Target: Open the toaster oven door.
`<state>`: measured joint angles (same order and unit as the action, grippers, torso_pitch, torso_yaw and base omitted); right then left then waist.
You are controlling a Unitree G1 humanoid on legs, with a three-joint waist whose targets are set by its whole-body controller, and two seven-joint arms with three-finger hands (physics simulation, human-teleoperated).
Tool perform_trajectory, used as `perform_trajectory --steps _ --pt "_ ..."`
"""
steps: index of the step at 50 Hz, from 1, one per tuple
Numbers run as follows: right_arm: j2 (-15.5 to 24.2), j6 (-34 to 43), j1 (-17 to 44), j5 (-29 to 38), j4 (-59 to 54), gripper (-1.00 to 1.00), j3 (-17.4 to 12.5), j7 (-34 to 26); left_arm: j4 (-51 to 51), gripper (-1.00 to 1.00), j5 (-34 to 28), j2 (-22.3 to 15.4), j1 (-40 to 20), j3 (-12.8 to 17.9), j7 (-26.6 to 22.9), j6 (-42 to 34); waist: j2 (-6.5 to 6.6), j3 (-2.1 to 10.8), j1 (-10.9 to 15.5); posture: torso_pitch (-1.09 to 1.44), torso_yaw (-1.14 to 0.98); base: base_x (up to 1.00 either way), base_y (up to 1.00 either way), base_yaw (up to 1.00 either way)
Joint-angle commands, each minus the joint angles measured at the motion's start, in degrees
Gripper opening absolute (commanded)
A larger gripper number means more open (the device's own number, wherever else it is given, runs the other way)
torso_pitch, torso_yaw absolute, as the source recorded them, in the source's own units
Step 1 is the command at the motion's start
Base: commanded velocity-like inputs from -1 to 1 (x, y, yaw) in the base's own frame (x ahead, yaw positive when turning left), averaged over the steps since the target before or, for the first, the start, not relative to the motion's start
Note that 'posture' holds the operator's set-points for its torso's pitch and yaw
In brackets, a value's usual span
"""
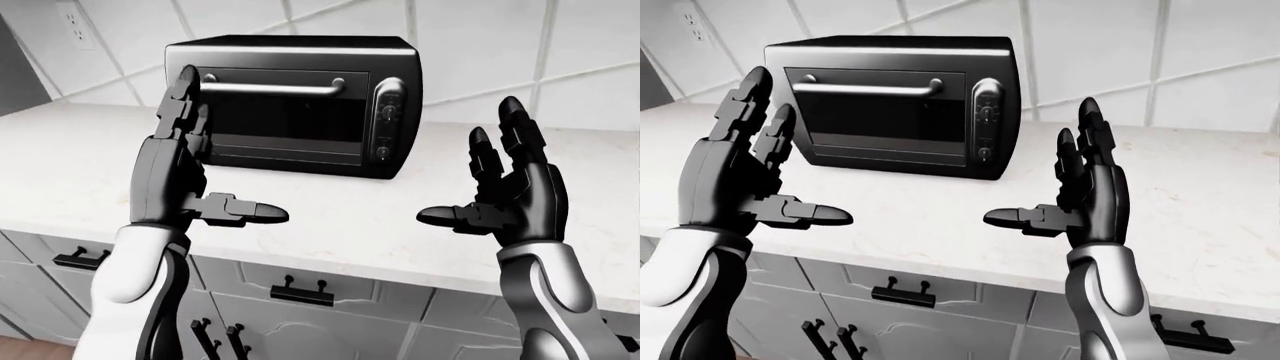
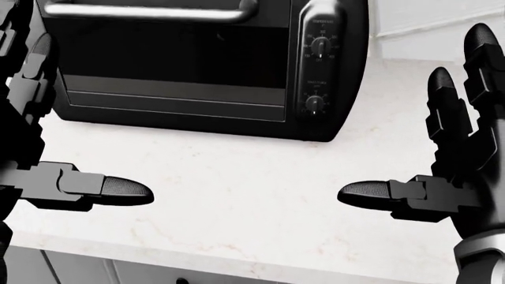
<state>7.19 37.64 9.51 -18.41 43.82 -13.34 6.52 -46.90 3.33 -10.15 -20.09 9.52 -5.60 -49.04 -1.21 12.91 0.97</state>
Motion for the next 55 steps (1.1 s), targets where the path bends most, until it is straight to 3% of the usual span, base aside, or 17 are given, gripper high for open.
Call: perform_trajectory --steps 1,10,15,20,25,27,30,33,37,42,46,55 --pt "0.26 -1.60 1.06 0.06 1.83 1.00 -0.14 -0.13 -1.04 1.00 -0.23 -0.23 -1.22 0.17 0.10 1.89 -0.01 0.68 0.01 -0.33 0.00 0.00 0.00 0.00" --pt "-0.18 -3.05 -0.02 0.54 1.17 1.00 -0.11 -0.89 0.97 1.00 -1.16 -0.46 -1.78 -0.35 -0.33 3.25 -0.13 3.50 0.30 -0.40 0.00 0.00 0.00 0.00" --pt "-0.09 -2.60 0.11 0.08 1.47 1.00 -0.73 -0.79 11.01 1.00 -15.52 -4.69 -8.07 -5.43 -3.01 8.18 -0.25 3.88 0.51 -0.40 0.00 0.00 0.00 0.00" --pt "0.18 -2.48 0.30 -0.27 1.37 1.00 -1.15 -0.72 21.45 1.00 -31.20 -5.20 -13.65 -8.19 -9.04 16.63 -0.39 4.02 0.55 -0.40 0.00 0.00 0.00 0.00" --pt "0.50 -2.25 0.55 -0.95 1.48 1.00 -1.65 -0.50 30.54 1.00 -45.43 -3.77 -16.73 -9.10 -14.48 26.28 -0.71 4.05 0.28 -0.40 0.00 0.00 0.00 0.00" --pt "0.53 -2.40 0.15 -1.05 1.71 1.00 -1.72 -0.56 33.98 1.00 -52.47 -4.05 -17.02 -9.22 -14.43 31.96 -0.81 4.09 0.16 -0.40 0.00 0.00 0.00 0.00" --pt "0.63 -2.18 -0.03 -1.32 2.01 1.00 -1.98 -0.56 36.96 1.00 -57.80 -2.86 -18.18 -8.69 -15.23 36.62 -1.00 4.27 0.00 -0.40 0.00 0.00 0.00 0.00" --pt "0.48 -2.79 -0.47 -1.22 1.83 1.00 -1.92 -0.83 42.04 1.00 -59.75 -2.26 -20.28 -8.80 -15.30 40.96 -1.18 4.32 -0.18 -0.40 0.00 0.00 0.00 0.00" --pt "0.30 -3.83 -0.83 -0.91 1.09 1.00 -1.81 -1.18 51.00 1.00 -60.10 -4.33 -22.71 -7.70 -12.65 48.68 -1.38 4.49 -0.22 -0.40 0.00 0.00 0.00 0.00" --pt "0.34 -3.54 -0.48 -0.79 1.30 1.00 -1.62 -0.94 55.75 1.00 -53.68 -6.63 -23.60 -5.13 -12.79 56.22 -1.17 4.69 -0.39 -0.40 0.00 0.00 0.00 0.00" --pt "0.07 -3.76 -0.42 -0.19 1.11 1.00 -0.85 -0.91 57.28 1.00 -52.26 -6.98 -23.48 -5.74 -13.34 59.35 -1.06 4.60 -0.52 -0.40 0.00 0.00 0.00 0.00" --pt "-0.22 -3.52 -0.46 -0.05 1.35 1.00 -0.72 -0.84 69.50 1.00 -64.86 -6.99 -27.81 -8.30 -10.03 61.36 -1.07 4.75 -0.54 -0.40 0.00 0.00 0.00 0.00"
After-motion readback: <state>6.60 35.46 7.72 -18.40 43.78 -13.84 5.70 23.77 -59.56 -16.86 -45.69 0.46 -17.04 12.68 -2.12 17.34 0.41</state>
